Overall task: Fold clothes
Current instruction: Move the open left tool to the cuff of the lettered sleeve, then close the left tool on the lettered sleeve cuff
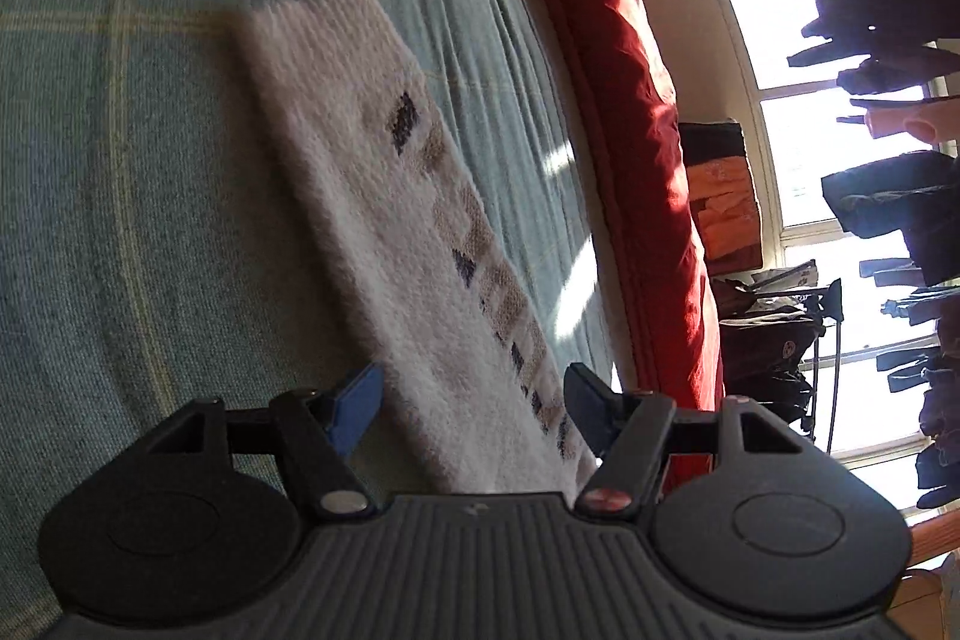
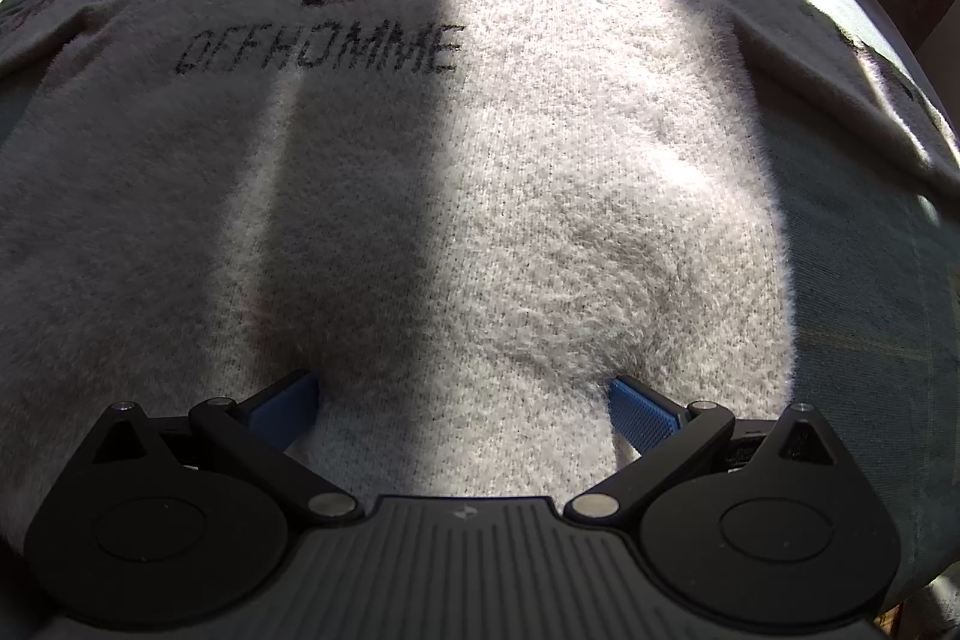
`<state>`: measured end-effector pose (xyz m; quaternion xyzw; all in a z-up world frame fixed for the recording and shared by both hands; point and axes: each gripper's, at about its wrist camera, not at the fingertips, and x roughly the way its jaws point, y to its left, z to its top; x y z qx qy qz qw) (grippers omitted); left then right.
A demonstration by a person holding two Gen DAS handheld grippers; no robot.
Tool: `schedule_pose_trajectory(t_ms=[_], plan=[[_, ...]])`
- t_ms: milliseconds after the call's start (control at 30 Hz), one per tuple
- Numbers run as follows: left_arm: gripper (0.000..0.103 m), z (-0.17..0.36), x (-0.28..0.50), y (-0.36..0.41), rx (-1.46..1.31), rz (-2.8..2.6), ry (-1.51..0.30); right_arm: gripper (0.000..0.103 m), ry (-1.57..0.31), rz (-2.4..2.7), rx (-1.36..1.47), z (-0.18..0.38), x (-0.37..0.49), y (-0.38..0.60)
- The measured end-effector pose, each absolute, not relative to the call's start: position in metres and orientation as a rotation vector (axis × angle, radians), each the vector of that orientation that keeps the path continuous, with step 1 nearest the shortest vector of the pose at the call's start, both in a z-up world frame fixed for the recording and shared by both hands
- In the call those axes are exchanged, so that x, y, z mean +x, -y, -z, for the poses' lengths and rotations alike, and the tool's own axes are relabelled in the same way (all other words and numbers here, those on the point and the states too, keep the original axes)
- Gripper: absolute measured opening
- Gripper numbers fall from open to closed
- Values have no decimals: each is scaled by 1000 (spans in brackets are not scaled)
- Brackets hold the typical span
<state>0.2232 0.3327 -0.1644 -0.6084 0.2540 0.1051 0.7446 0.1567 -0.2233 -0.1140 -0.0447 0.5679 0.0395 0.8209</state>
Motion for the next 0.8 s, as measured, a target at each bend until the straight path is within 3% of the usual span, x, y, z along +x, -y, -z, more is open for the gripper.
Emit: schedule_pose_trajectory(t_ms=[267, 700, 800], plan=[[65, 197, 228, -350, -1434, -315, -502, 103, -1221, -90, -99, 114, 160, 223], [65, 191, 281, -375, -1347, -368, -495, 103, -1256, -90, -101, 112, 167, 224], [60, 188, 277, -369, -1290, -375, -499, 103, -1255, -91, -101, 111, 167, 224]])
